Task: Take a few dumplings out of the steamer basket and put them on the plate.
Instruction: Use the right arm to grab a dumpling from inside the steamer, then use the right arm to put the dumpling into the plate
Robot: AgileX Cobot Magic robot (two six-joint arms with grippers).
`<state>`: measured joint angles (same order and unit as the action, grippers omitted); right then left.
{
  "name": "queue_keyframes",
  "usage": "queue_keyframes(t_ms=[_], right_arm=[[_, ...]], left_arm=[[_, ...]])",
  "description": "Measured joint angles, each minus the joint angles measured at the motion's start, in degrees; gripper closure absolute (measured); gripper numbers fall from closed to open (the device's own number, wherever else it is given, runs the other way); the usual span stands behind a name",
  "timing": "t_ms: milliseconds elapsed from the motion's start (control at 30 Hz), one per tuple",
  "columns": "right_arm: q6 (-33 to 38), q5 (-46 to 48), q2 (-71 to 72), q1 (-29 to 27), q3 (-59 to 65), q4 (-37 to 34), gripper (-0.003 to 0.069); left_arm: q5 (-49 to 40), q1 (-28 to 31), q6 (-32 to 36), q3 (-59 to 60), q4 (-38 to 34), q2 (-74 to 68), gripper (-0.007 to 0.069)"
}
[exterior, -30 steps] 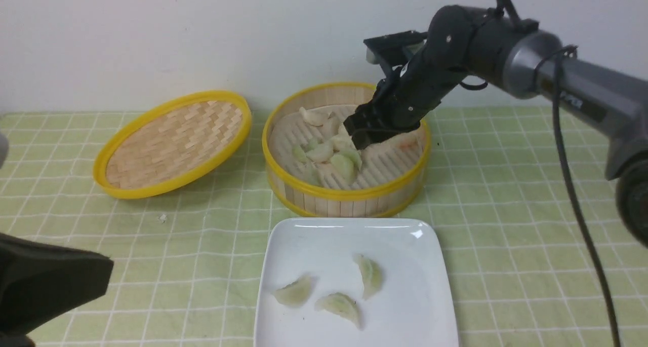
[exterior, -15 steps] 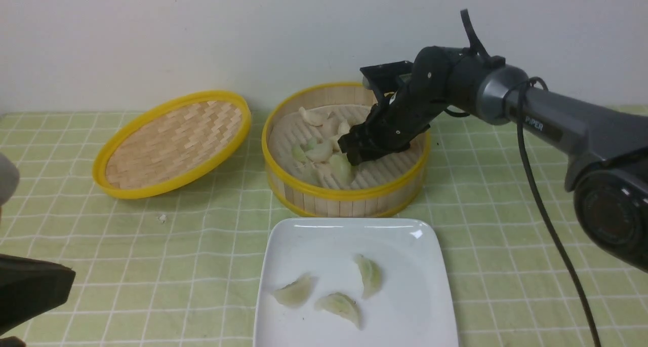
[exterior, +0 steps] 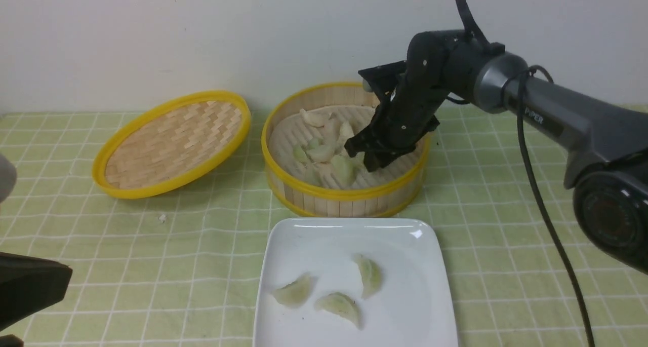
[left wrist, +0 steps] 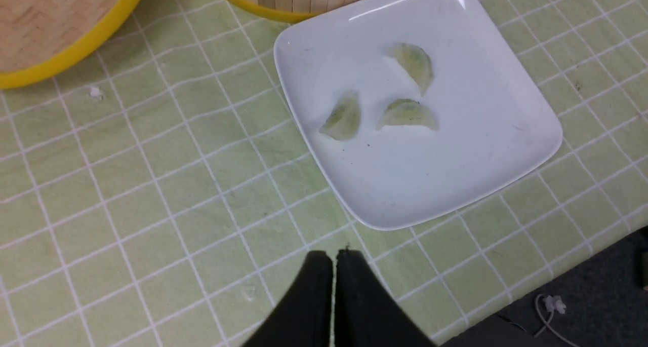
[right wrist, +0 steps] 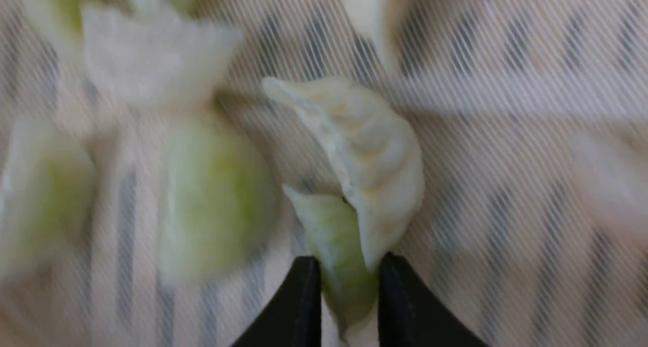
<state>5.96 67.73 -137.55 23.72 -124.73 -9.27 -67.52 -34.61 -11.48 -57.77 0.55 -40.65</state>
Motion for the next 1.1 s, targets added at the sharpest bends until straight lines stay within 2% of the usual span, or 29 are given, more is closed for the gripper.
queue_keyframes(t_ms=[67,267,667,967,1100], right_arm=[[-0.21,2.83,2.18,0.00,-2.38,0.71,0.0535],[-0.48,3.53,7.47,0.00,-3.27,-0.97,0.0535],[-0.62,3.97,13.17,0.00,3.83,-4.71,0.0535],[0.08,3.49,27.35,0.49,25.42,-6.08,0.0535],[0.08,2.90,36.55,4.14,43.16,-7.56,0.0535]], left_arm=[[0.89,0.00,0.00,0.00,0.00,0.00,0.0631],[2.39,0.00,0.00,0.00,0.04,0.00,0.0631],[3.37,0.00,0.00,0.00,0.04,0.00,0.0631],[3.43,0.00,-0.06,0.00,0.04,0.00,0.0631],[3.54,0.00,-0.01,0.00,0.77,0.00,0.0631]])
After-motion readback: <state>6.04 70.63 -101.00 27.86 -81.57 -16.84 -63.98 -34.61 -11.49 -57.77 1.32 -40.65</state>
